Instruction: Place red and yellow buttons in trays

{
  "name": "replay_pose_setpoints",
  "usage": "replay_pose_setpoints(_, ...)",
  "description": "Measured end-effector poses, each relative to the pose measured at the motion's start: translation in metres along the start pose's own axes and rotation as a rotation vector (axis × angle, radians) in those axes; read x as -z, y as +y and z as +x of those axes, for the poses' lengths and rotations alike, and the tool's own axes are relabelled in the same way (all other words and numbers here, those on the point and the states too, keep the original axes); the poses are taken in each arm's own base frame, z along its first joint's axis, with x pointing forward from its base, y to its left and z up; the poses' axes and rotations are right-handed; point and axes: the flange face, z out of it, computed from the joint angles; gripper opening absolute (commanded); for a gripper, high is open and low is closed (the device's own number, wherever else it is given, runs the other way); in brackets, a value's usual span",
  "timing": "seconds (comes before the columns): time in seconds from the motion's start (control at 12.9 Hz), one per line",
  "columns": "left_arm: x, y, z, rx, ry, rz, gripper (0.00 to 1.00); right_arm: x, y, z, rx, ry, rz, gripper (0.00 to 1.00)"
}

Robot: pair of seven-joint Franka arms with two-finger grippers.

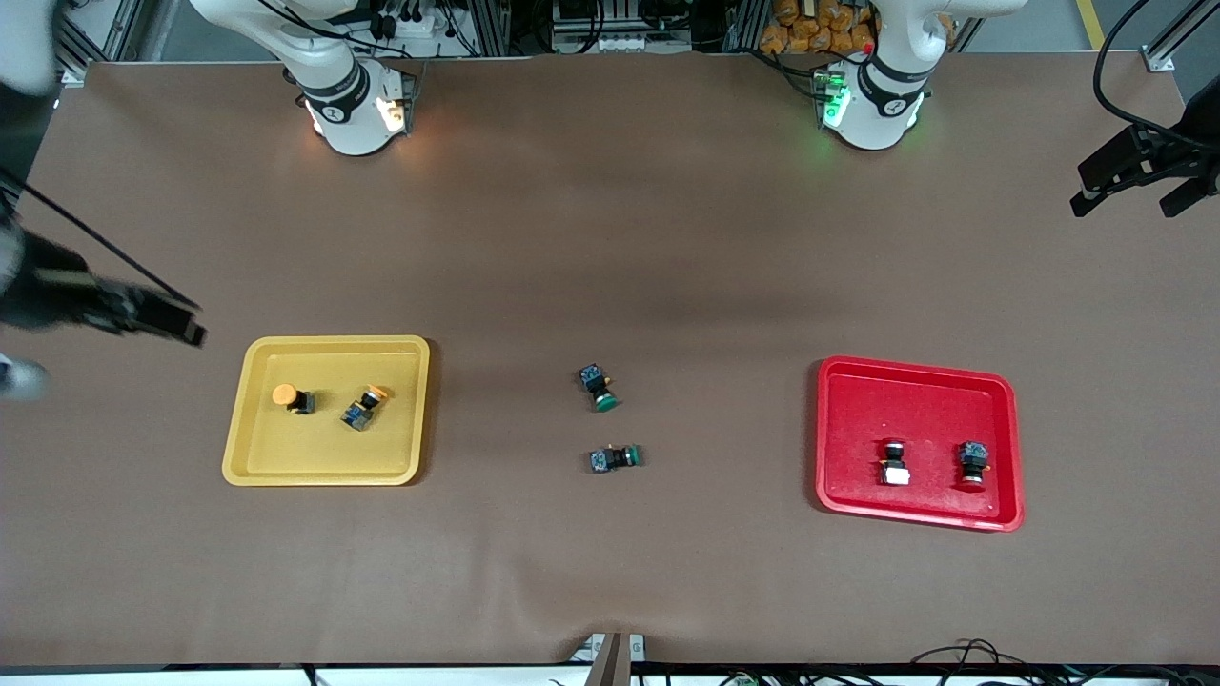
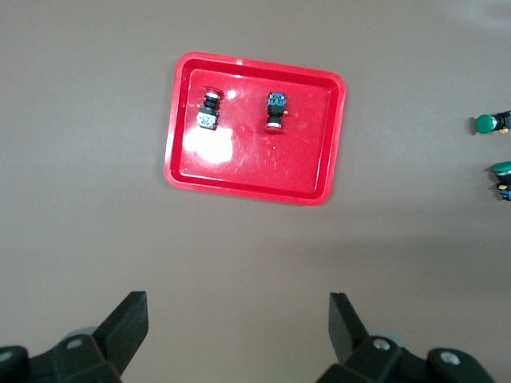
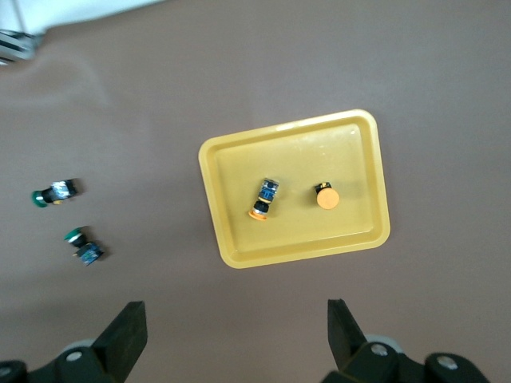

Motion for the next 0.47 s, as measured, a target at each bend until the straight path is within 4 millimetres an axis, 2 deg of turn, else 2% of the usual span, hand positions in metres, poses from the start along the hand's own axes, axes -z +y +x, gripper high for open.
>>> replay_pose_setpoints(0.16, 0.003, 0.001, 0.001, -0.003, 0.007, 0.000, 1.00, 0.031, 0.006, -0.029, 0.004, 0.022, -0.008, 1.00)
replay_pose_setpoints(0.23, 0.003, 0.001, 0.001, -0.003, 0.006, 0.000, 1.00, 0.036, 0.009, -0.042, 0.004, 0.019, -0.014, 1.00)
replay_pose_setpoints(0.47, 0.003, 0.000, 0.002, -0.002, 0.005, 0.001, 1.00, 0.020, 0.004, -0.081, 0.038, 0.031, -0.040, 1.00)
